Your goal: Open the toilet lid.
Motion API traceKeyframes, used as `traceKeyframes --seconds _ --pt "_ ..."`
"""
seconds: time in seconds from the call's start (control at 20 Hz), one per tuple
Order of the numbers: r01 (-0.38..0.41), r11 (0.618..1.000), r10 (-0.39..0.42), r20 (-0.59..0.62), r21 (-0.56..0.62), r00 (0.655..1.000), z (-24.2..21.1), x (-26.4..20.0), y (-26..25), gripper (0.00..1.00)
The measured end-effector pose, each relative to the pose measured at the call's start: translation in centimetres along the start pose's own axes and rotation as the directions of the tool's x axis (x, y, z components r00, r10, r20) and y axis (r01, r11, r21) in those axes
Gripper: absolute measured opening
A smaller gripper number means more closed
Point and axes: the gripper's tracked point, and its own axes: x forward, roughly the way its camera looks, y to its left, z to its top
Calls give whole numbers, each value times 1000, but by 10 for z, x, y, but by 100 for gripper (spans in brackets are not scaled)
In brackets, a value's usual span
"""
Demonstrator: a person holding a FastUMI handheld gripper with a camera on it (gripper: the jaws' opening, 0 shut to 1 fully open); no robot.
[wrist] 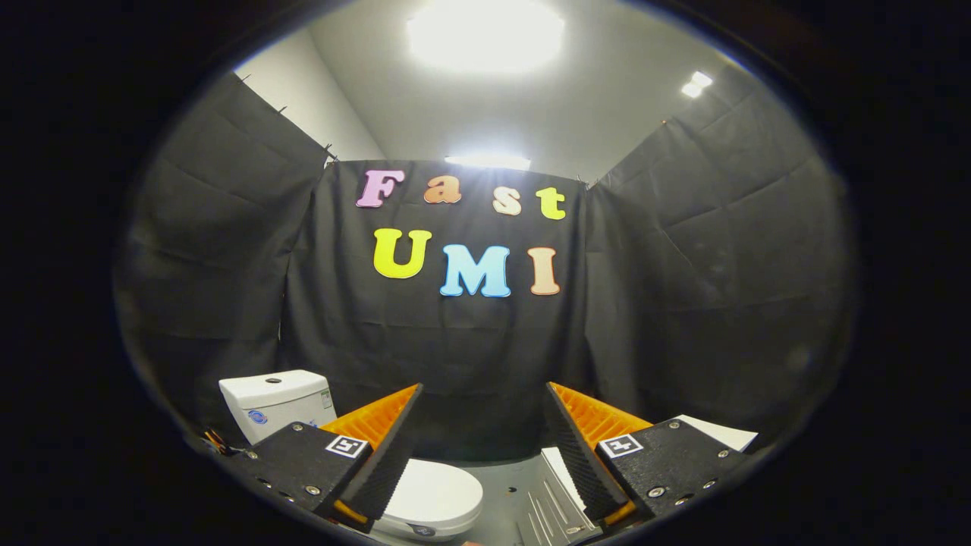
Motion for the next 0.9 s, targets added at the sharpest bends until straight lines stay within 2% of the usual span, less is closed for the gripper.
traceKeyframes --seconds 0.6,0.7,0.8,0.9 --pt "-16 1000 16 4 -25 1000 -6 3 3 95" --pt "-24 1000 24 29 -3 999 -8 5 4 95" --pt "-86 996 85 39 34 996 -16 7 23 95" --pt "-72 996 71 20 51 997 -28 13 22 95"
